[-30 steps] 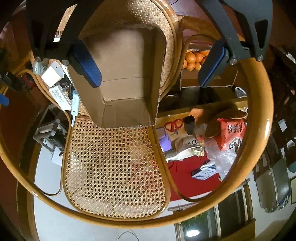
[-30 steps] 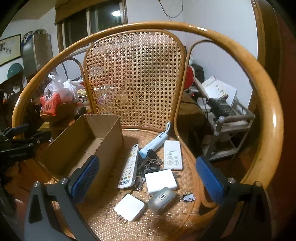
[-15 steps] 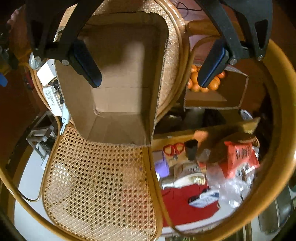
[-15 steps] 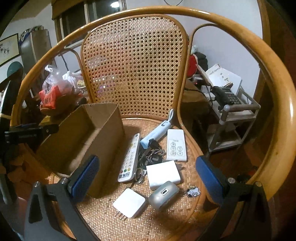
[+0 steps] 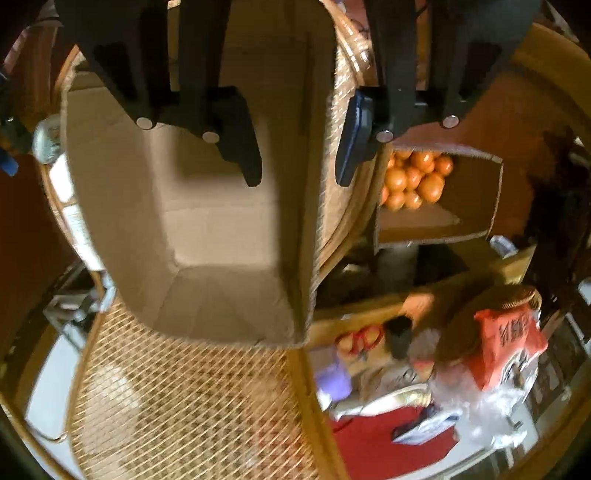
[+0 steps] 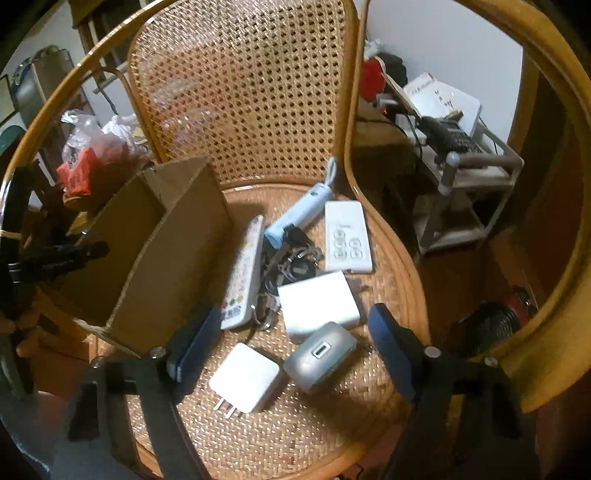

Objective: Organize rigid objects
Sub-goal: 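Reach the right gripper to the grey earbud case and grasp it, then carry the earbud case into the cardboard box and open the right gripper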

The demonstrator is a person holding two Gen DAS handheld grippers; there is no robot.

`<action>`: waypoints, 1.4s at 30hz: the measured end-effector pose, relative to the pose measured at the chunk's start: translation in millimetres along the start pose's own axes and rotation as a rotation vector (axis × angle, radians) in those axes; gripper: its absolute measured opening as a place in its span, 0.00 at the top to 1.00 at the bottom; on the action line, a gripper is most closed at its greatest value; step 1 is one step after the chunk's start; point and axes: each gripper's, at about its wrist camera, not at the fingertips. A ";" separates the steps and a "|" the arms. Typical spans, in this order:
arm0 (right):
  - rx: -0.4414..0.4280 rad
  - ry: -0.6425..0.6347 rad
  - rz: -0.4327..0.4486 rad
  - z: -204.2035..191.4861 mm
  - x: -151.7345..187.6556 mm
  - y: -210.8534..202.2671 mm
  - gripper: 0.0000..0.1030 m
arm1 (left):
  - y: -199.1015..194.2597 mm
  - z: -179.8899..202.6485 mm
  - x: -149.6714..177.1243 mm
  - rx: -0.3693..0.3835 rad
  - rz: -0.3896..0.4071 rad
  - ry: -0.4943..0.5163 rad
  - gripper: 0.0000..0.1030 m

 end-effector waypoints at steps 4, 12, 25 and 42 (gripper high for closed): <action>-0.009 0.028 -0.041 6.3 0.5 7.3 0.33 | 10.1 -4.7 -0.9 -0.014 -0.028 0.000 0.84; -0.006 0.090 -0.098 15.9 1.6 21.9 0.43 | 21.9 -15.2 -1.4 -0.002 -0.063 -0.009 0.93; 0.073 0.093 -0.144 10.4 8.4 26.2 0.72 | 19.6 -9.6 -0.5 -0.030 -0.044 0.015 0.93; -0.040 -0.010 0.234 -25.3 -12.4 -48.2 0.72 | 17.0 -9.3 1.4 -0.032 -0.026 0.018 0.94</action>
Point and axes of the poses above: each gripper's, at about its wrist camera, not at the fingertips, and y roughly the way its jaws point, z to its right, x to its underside, and after that the axes turned 12 degrees about -z, right-handed
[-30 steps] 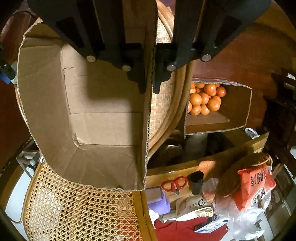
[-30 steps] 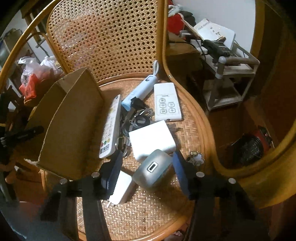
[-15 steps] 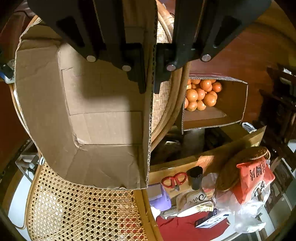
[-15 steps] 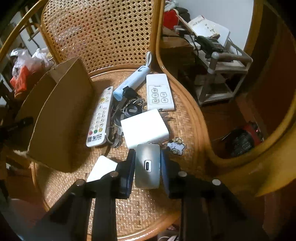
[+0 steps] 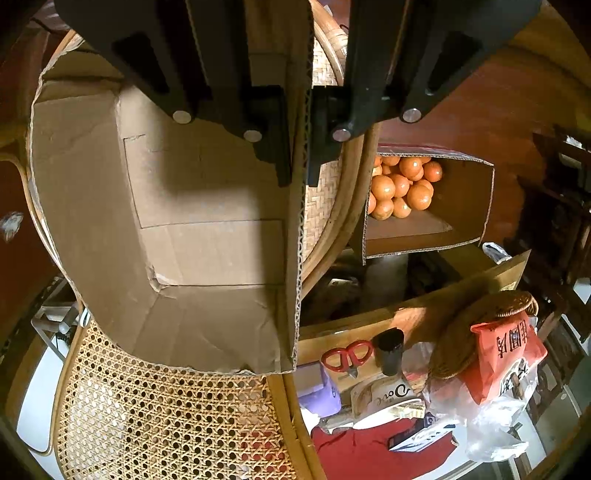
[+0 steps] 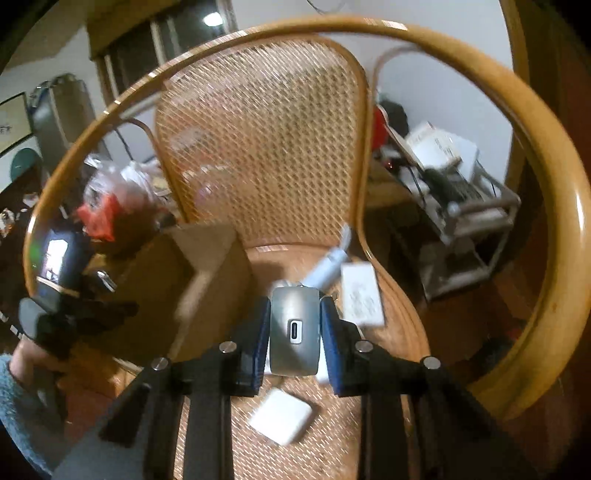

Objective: Organize rigid objects
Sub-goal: 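Carry the earbud case into the cardboard box and open the right gripper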

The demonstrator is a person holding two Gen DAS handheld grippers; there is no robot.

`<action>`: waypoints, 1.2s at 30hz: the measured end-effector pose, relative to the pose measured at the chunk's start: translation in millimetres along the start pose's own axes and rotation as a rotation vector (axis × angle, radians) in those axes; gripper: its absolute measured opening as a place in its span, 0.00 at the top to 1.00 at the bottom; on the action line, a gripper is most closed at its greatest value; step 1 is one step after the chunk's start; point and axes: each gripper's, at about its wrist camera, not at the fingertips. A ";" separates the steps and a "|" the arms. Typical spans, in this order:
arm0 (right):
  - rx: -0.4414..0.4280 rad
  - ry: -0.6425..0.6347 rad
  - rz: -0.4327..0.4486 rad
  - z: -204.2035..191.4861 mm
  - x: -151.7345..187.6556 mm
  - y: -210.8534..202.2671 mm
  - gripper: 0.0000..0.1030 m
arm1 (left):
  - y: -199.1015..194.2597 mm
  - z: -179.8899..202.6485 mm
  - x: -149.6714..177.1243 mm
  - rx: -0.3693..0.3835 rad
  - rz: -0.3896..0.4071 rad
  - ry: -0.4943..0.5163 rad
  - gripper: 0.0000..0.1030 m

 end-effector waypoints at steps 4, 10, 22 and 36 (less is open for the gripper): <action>-0.083 0.003 0.066 -19.5 -12.5 -6.9 0.72 | -1.3 0.5 0.7 -0.005 0.002 0.003 0.94; -0.200 -0.014 0.128 -55.9 -25.6 -4.4 0.72 | -1.8 2.4 1.5 -0.007 0.003 0.008 0.94; -0.270 -0.037 -0.010 -98.1 -28.8 53.8 0.72 | -3.3 8.0 2.2 -0.023 0.009 0.028 0.94; -0.237 -0.064 -0.129 -97.1 -19.0 88.1 0.72 | -1.8 2.8 3.3 -0.003 -0.001 0.023 0.94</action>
Point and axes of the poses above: each gripper's, at about its wrist camera, not at the fingertips, and y roughly the way its jaws point, z to its right, x to its underside, and after that the axes turned 12 degrees about -z, right-handed
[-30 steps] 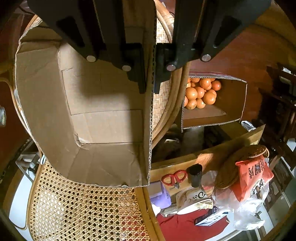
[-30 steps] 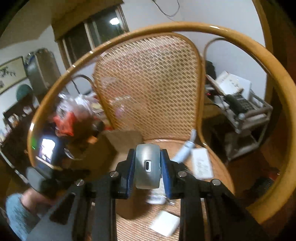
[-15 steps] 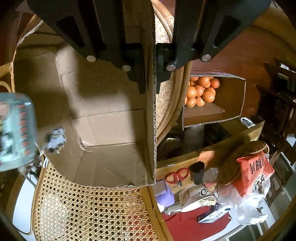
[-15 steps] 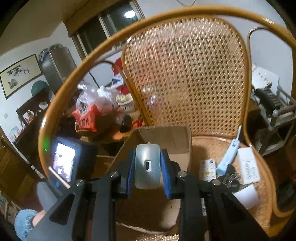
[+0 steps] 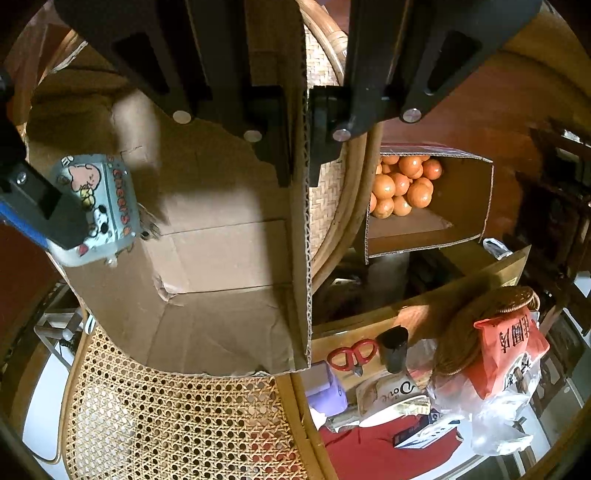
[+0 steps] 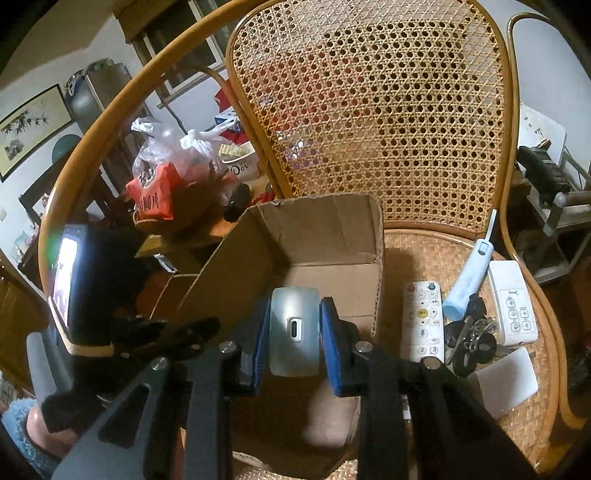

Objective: Organize rigid objects
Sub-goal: 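Carry the earbud case into the cardboard box and open the right gripper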

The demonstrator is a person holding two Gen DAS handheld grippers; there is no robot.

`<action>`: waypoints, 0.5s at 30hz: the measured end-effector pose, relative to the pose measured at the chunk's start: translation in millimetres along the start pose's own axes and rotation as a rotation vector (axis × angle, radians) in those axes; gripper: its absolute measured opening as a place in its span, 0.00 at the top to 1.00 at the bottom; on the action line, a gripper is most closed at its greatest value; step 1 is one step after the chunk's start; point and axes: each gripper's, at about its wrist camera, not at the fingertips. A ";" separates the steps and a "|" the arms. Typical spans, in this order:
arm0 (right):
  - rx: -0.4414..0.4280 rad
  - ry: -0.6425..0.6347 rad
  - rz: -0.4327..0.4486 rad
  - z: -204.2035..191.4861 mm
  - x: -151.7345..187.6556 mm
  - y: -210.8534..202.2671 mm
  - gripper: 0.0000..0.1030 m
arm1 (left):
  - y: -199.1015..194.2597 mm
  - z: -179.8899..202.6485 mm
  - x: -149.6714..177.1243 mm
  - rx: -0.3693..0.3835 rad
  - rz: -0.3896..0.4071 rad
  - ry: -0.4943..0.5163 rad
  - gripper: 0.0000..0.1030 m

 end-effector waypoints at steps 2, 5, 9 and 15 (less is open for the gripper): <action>0.007 0.000 -0.008 1.1 -0.3 1.0 0.72 | 0.6 -0.1 0.2 -0.002 -0.003 0.001 0.94; 0.011 -0.006 -0.023 1.0 -0.7 3.0 0.72 | 1.3 -0.5 0.3 0.001 -0.005 0.000 0.94; 0.009 -0.012 -0.024 0.5 0.1 2.7 0.72 | 1.9 -1.9 -0.7 -0.003 -0.006 -0.007 0.93; 0.001 -0.035 0.038 -2.2 0.8 -16.0 0.72 | 2.6 -1.3 0.6 -0.001 -0.006 -0.002 0.93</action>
Point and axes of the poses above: each gripper's, at about its wrist camera, not at the fingertips, and y roughly the way its jaws point, z to its right, x to its underside, and after that the axes turned 12 degrees about -z, right-handed
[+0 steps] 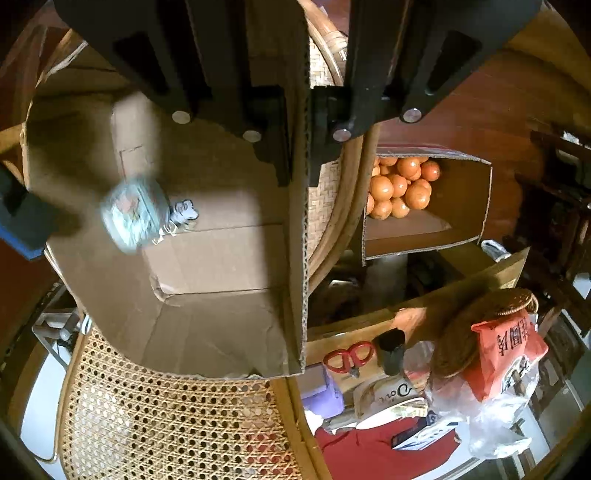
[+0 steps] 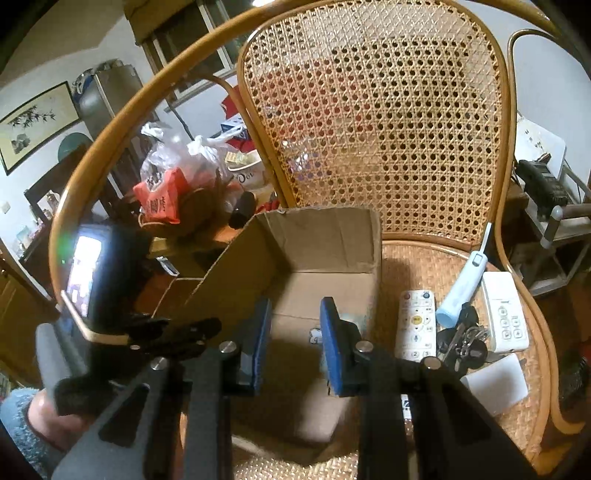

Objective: Organize rigid objects
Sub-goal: 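Carry the earbud case into the cardboard box and open the right gripper, then move the right gripper back over the items on the seat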

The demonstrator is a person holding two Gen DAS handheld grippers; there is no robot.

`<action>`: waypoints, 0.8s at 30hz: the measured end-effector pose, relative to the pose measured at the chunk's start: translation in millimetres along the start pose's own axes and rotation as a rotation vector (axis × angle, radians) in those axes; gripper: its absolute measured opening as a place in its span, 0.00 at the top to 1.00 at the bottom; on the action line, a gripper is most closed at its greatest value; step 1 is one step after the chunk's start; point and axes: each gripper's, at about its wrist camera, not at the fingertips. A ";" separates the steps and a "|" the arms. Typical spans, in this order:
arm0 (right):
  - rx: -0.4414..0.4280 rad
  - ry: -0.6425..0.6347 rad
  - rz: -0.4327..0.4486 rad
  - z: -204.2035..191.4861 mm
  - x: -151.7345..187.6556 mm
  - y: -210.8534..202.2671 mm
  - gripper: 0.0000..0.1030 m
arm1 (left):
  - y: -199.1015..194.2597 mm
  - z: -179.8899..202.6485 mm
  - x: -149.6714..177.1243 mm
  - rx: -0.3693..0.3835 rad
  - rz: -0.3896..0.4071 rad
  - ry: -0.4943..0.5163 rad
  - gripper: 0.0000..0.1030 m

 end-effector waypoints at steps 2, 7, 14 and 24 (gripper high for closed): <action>0.018 -0.013 0.005 1.4 1.2 -6.1 0.68 | 0.6 -0.9 0.1 -0.007 -0.001 -0.003 0.93; 0.070 -0.008 0.064 13.2 6.8 -29.0 0.27 | 0.8 -5.2 -1.1 -0.002 -0.005 -0.018 0.93; 0.125 0.061 0.096 47.3 13.1 -51.4 0.01 | -0.7 -3.6 -0.8 -0.017 0.000 -0.014 0.93; 0.254 0.105 -0.037 82.4 34.5 -50.1 0.00 | 1.3 -3.6 -0.8 -0.025 -0.001 -0.015 0.92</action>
Point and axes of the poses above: each gripper's, at about its wrist camera, not at the fingertips, and y roughly the way its jaws point, z to its right, x to its underside, and after that the axes turned 12 degrees about -z, right-handed
